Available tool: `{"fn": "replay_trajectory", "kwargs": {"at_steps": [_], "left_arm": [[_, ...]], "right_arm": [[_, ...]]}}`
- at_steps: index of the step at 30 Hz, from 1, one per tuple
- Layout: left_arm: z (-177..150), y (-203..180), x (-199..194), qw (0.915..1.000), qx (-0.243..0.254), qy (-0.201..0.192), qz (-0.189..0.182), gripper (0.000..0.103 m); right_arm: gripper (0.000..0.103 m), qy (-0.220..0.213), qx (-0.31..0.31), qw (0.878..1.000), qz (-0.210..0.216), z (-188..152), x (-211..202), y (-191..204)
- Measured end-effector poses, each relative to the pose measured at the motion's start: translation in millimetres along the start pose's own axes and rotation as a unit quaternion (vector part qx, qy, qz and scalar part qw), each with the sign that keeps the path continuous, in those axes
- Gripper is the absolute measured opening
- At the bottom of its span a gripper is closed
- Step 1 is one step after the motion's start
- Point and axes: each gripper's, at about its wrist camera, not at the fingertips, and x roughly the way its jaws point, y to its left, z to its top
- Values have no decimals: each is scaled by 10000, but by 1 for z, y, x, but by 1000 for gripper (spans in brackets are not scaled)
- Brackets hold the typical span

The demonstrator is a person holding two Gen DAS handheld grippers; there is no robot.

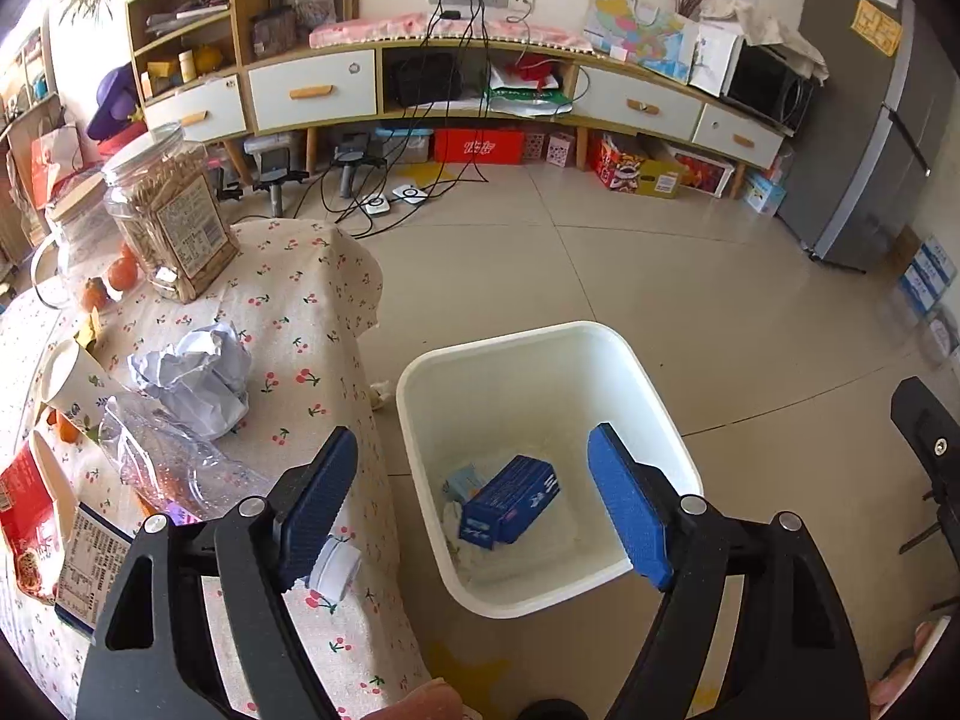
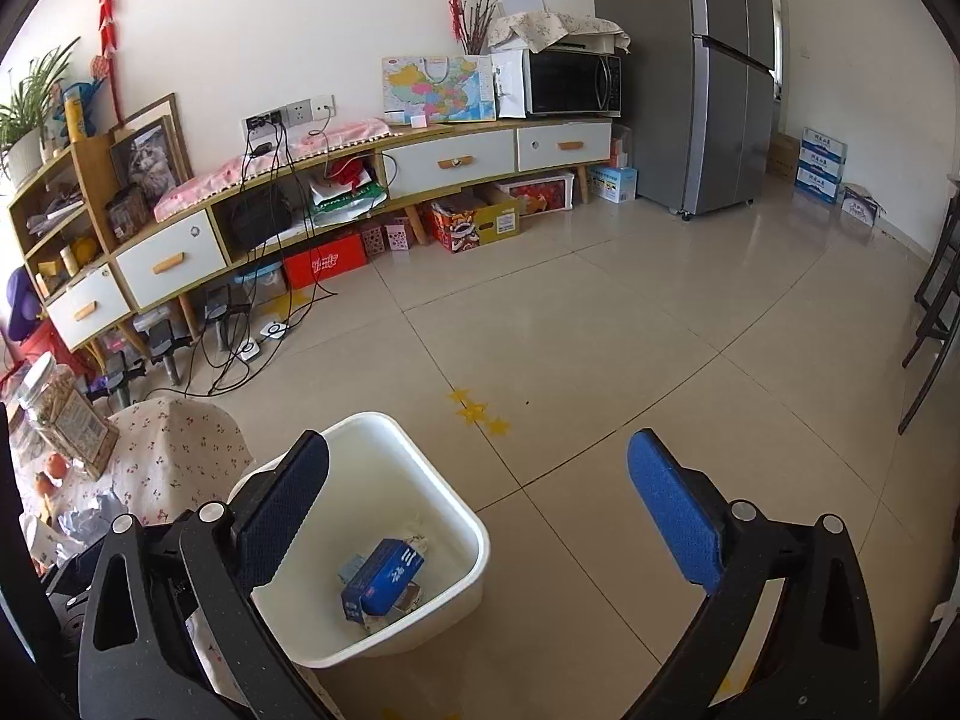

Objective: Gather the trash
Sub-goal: 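Lower the dark blue box into the bin and open the left tool, then move both tools back over the table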

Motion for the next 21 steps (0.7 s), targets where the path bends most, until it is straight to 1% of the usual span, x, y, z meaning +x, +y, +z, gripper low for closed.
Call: {"fn": "replay_trajectory", "kwargs": {"at_steps": [5,8,12,21], "left_arm": [[-3,13,-20,9990,4,-248,376,77],[-5,25,-31,9982,-80,-335,495,78],[-8,48,-40,9972,-328,-322,589,79],[-22,96,-56,9921,-744,-329,957,81]], "right_arm": [[96,-195,-124,9997,55,-3,-10,12],[96,-296,-198,9993,108,-5,-16,21],[96,-345,-349,9986,205,-9,-21,35],[96,-496,-753,9945,524,-21,-37,76]]}}
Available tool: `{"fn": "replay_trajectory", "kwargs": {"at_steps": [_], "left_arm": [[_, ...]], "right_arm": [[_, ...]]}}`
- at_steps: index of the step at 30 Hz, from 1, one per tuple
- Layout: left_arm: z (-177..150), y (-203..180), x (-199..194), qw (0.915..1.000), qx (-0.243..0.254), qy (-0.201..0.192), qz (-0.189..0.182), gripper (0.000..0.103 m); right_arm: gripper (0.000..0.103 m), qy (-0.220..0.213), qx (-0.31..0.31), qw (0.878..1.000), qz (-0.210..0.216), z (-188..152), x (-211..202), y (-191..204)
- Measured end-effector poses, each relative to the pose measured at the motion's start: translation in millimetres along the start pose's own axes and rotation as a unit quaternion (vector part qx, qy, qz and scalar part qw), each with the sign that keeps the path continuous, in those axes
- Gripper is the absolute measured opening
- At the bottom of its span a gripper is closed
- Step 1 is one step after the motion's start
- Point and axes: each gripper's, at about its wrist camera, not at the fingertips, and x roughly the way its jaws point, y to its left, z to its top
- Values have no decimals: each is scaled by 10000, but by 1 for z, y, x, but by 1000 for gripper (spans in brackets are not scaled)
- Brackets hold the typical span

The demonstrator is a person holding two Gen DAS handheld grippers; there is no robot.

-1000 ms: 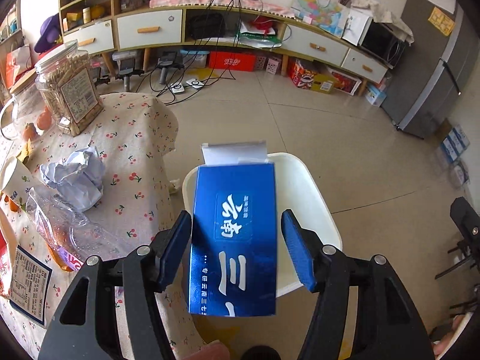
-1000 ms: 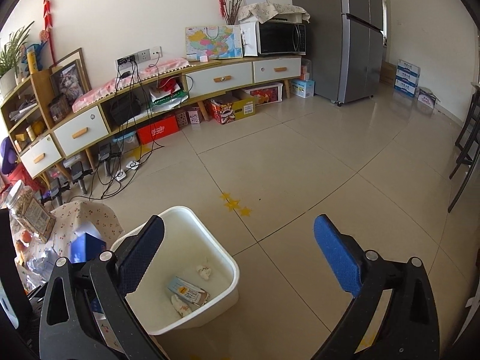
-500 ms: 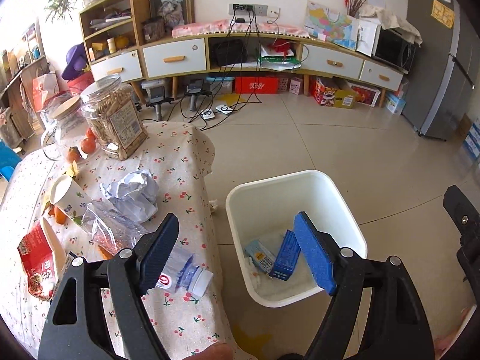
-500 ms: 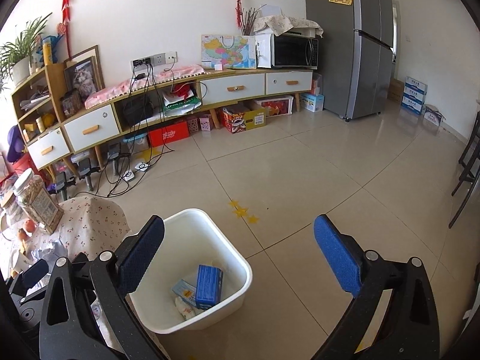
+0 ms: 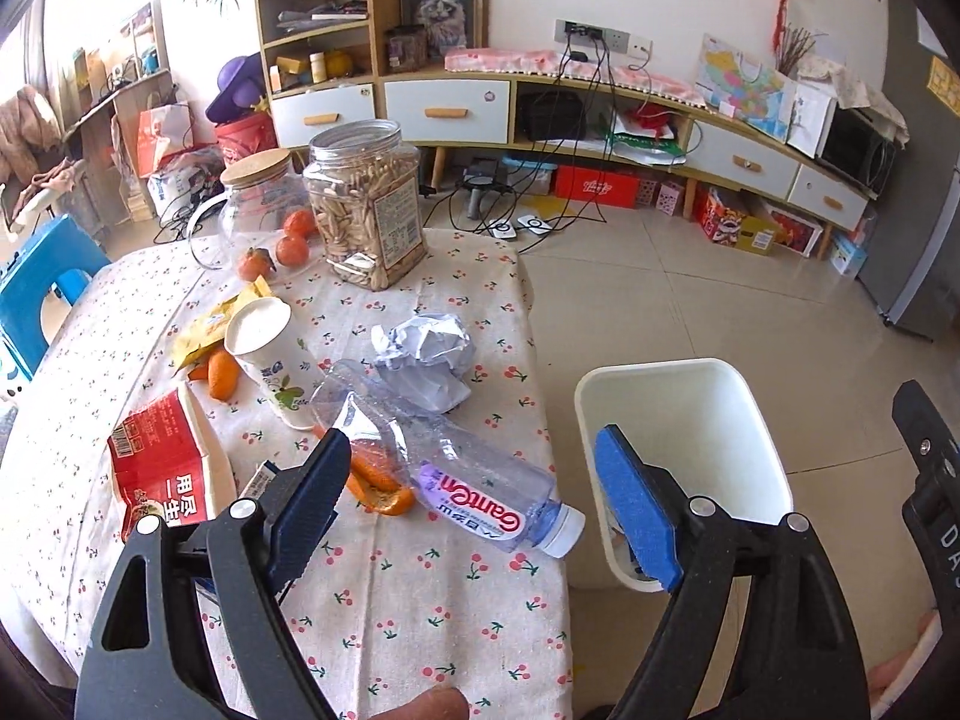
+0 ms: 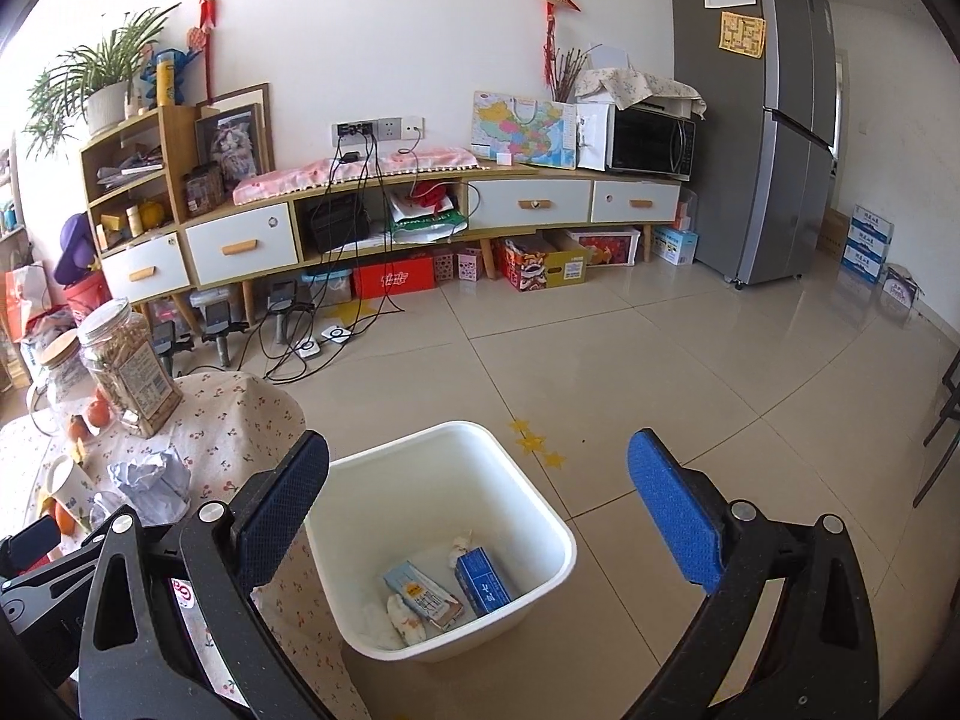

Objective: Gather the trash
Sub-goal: 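Move both tools back over the table, then grasp the red noodle bag with the left tool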

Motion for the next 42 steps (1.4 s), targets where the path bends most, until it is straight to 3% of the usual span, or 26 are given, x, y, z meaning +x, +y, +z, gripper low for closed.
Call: {"fn": "replay_trajectory", "kwargs": {"at_steps": [17,31,38,42], "left_arm": [[-17,118,-2,9943,-764,148,728,81],[-26,229,29,9789,-1381,672,1346,85],[-10,264,65,9816,-1083,1161,1065,87],[6,261,92,9850,-167,1665,422,87]], "right_arm": [[96,-91,-916,9930,745,-17,-22,116],[96,17,-1614,9773,1373,-41,-37,205],[96,405,-1636,9704,1728,-47,-37,226],[96,893,-1534,9642,1971,-52,-31,228]]}}
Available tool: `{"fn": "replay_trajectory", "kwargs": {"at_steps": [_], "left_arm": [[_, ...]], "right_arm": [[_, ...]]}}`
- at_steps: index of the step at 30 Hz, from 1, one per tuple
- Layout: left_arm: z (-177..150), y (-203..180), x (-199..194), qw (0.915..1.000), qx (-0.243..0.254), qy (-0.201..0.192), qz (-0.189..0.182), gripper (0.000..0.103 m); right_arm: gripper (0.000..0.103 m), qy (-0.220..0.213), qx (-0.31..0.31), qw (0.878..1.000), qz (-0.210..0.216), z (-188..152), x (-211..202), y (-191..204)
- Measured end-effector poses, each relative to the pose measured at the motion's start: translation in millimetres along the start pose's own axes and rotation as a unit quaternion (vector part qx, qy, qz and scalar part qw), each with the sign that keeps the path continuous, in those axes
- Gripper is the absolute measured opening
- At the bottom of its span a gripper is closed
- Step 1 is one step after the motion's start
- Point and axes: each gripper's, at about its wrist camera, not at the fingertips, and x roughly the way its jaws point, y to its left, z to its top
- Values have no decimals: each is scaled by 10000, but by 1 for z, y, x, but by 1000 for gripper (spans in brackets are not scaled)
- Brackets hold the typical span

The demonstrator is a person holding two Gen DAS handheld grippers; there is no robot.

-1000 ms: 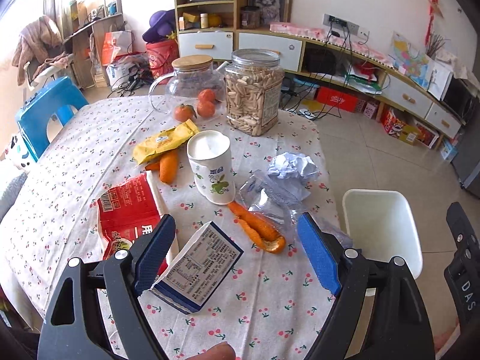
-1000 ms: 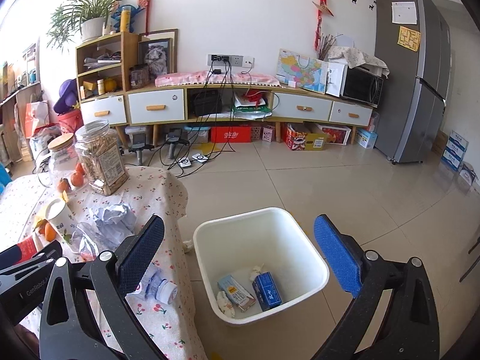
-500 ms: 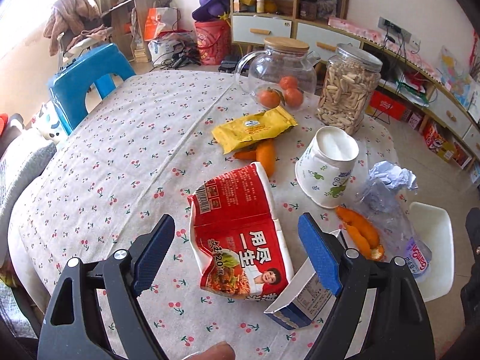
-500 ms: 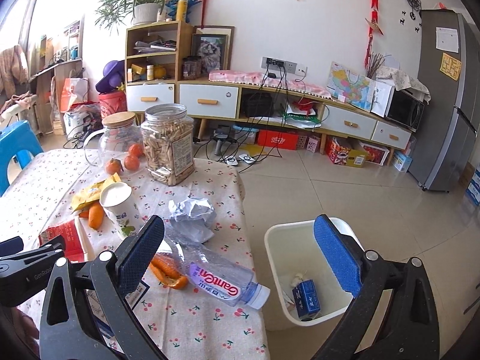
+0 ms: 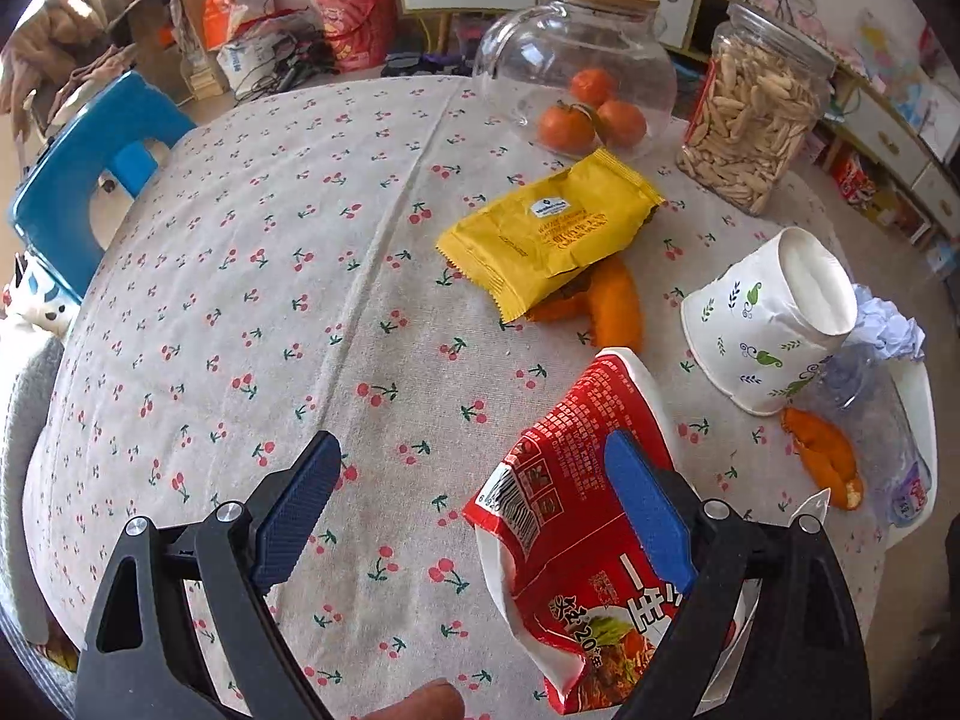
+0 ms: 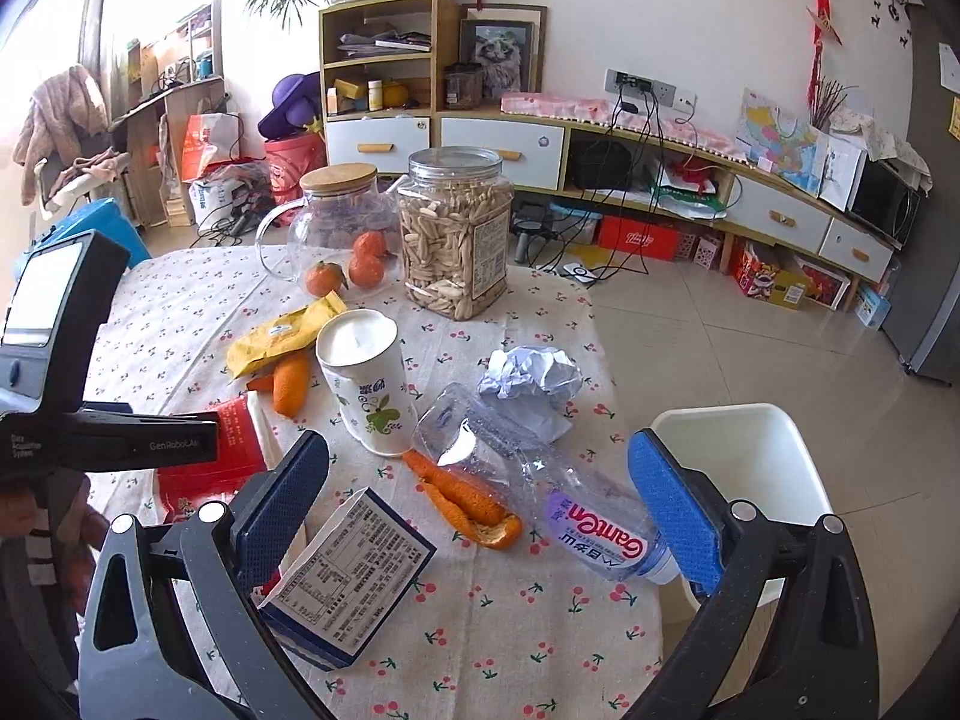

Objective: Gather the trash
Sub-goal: 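Grasp the red noodle bag with the left tool, then grasp the white printed box with the right tool while the left tool holds the red bag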

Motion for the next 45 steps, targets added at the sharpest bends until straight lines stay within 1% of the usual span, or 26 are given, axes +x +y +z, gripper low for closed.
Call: {"fn": "replay_trajectory", "kwargs": {"at_steps": [2,5,6,8,11,13,15,19,23,24,25,26,27,29,30,34,36,39,41,43,45], "left_arm": [[5,-9,10,9975,611,277,-228,87],[5,-18,21,9886,1105,676,-762,87],[2,-20,21,9869,1203,708,-813,87],[-4,-23,18,9859,1321,627,-817,87],[-11,-20,8,9872,1291,441,-827,87],[-12,-13,3,9867,1224,439,-975,87],[-10,-5,1,9875,1112,449,-1026,87],[-4,1,11,9882,884,449,-1167,87],[-1,-3,24,9859,936,454,-1314,86],[-2,-5,24,9841,972,477,-1408,74],[-5,-6,21,9813,1008,506,-1560,66],[-6,-8,16,9801,1046,478,-1617,59],[-8,-11,7,9795,1106,409,-1636,47],[-12,-9,-10,9785,1075,281,-1739,37],[-14,-6,-19,9795,1019,218,-1725,34],[-26,-3,-46,9837,917,-56,-1548,33],[-30,3,-55,9875,713,-168,-1396,33],[-36,20,-69,9924,287,-360,-1140,33],[-40,40,-78,9927,-136,-510,-1087,33],[-45,58,-92,9930,-424,-801,-759,33],[-49,76,-103,9905,-699,-1003,-636,33]], "right_arm": [[96,245,94,9995,180,-4,5,-1],[96,562,267,9973,388,-10,10,-3],[96,642,328,9965,435,-12,11,-5],[96,773,431,9948,508,-15,12,-7],[96,909,503,9928,590,-20,14,-8],[96,978,488,9922,608,-23,14,-7],[96,1039,455,9917,600,-26,17,-8],[96,1182,400,9906,560,-33,20,-9],[96,1322,354,9892,531,-41,24,-11],[96,1362,345,9886,543,-43,26,-11],[96,1407,341,9878,566,-44,27,-10],[96,1457,342,9869,603,-46,29,-9],[96,1507,346,9859,642,-47,31,-9],[96,1608,359,9836,740,-49,34,-6],[96,1660,366,9821,807,-49,35,-4],[96,1825,366,9775,995,-52,41,3],[96,1864,380,9753,1120,-53,43,7],[96,1910,374,9742,1139,-53,46,15],[96,1924,324,9745,1106,-54,48,21],[96,1994,328,9727,1139,-57,53,26],[96,2107,371,9699,1165,-60,59,28]]}}
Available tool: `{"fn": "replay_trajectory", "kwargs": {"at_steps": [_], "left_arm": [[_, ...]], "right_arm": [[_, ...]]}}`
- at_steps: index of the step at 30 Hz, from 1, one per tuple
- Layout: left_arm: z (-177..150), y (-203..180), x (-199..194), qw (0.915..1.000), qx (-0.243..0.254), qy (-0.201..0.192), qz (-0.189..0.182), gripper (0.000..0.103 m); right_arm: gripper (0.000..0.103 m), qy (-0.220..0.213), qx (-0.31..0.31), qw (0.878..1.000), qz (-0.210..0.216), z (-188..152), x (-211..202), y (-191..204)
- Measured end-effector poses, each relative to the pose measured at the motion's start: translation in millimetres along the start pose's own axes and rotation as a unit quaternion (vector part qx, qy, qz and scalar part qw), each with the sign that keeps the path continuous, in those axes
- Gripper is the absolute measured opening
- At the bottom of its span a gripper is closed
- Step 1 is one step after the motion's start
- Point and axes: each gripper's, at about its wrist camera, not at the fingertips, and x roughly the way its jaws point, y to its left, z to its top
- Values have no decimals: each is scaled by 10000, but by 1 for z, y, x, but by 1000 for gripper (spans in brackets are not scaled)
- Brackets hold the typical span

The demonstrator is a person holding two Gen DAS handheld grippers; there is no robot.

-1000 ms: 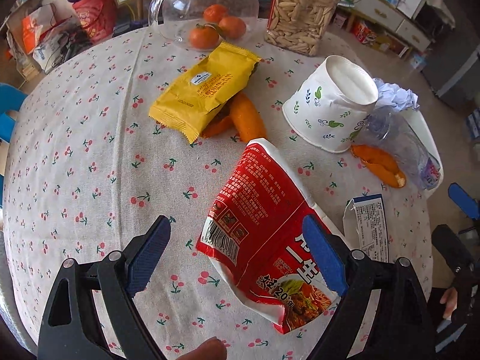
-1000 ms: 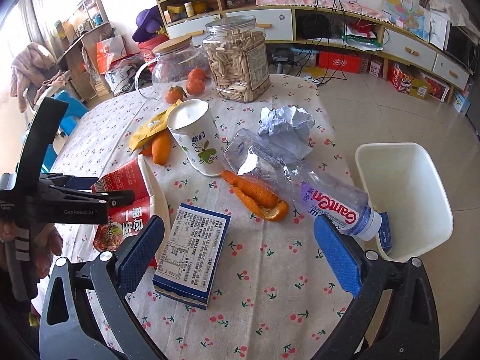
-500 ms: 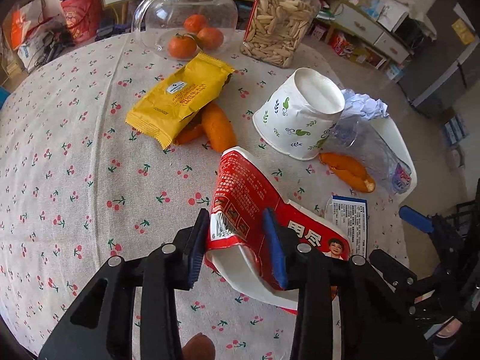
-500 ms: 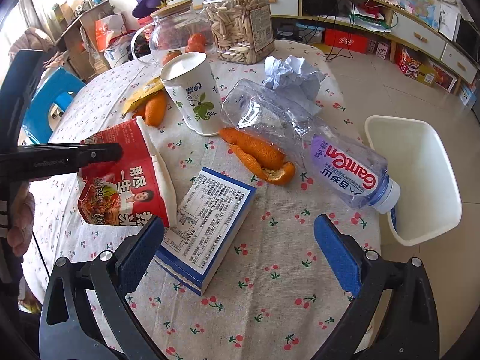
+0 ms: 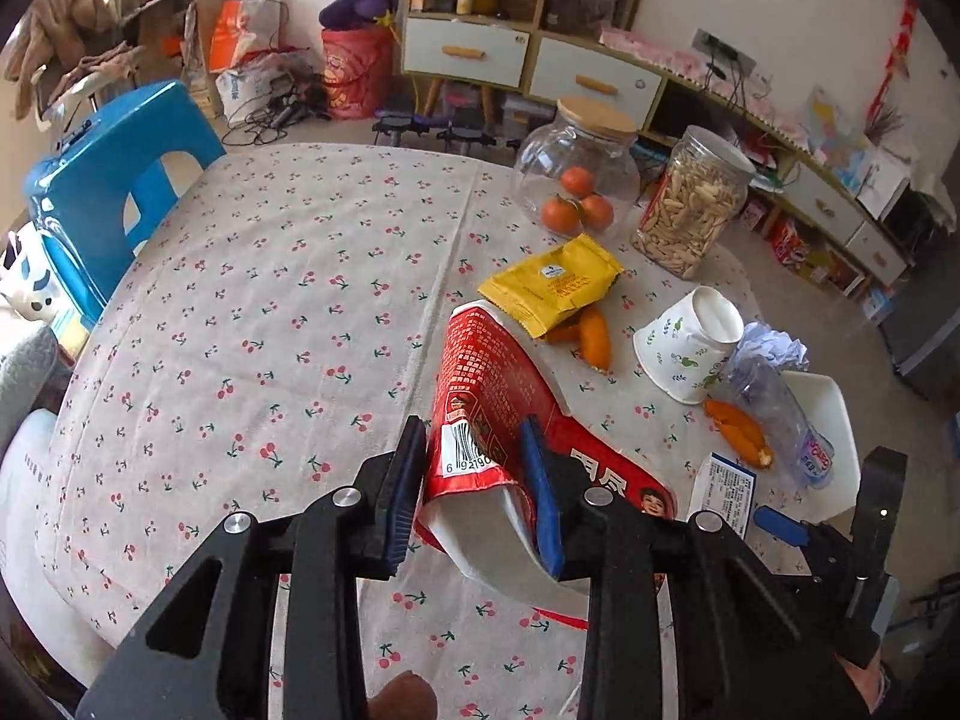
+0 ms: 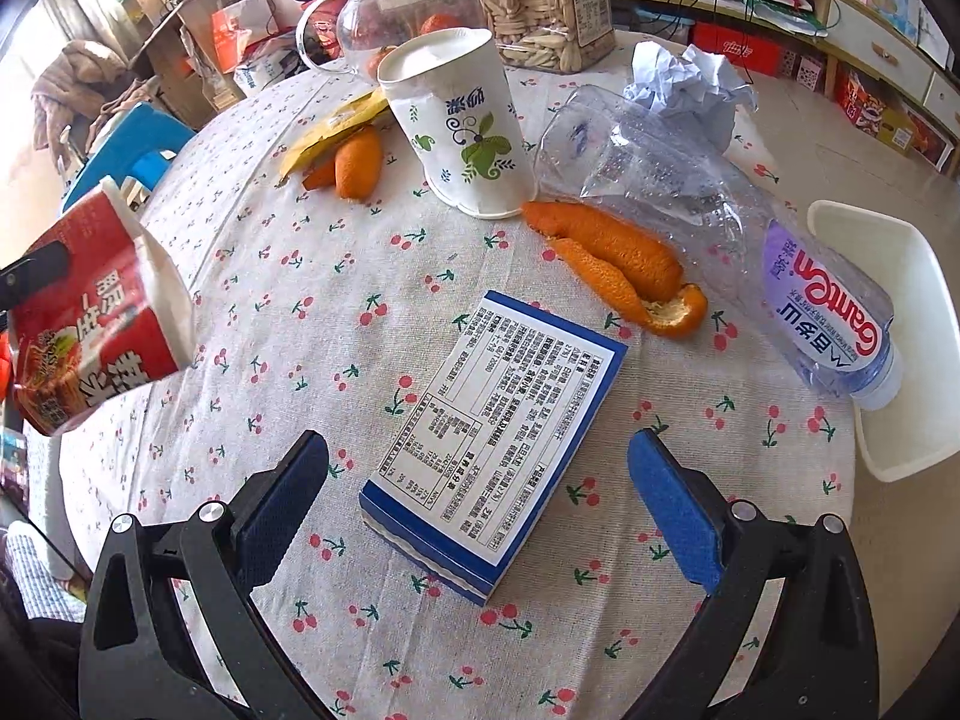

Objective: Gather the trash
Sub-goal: 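Grasp the white printed box with the right tool while the left tool holds the red bag, then lift and carry the red bag and white box toward the bin with both tools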

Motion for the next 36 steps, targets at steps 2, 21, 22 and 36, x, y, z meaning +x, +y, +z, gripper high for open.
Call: {"fn": "replay_trajectory", "kwargs": {"at_steps": [2,21,22,36], "left_arm": [[1,16,-8,9995,-290,-97,-39,33],[1,62,-24,9920,-1014,-591,473,33],[1,61,-26,9908,-1035,-679,540,33],[3,19,-58,9763,-944,-1769,820,34]], "right_arm": [[97,26,-3,10000,-85,0,6,3],[54,-1417,-767,9854,544,39,-34,76],[54,-1557,-793,9830,572,41,-40,79],[55,-3166,-1115,9420,52,40,-102,72]]}}
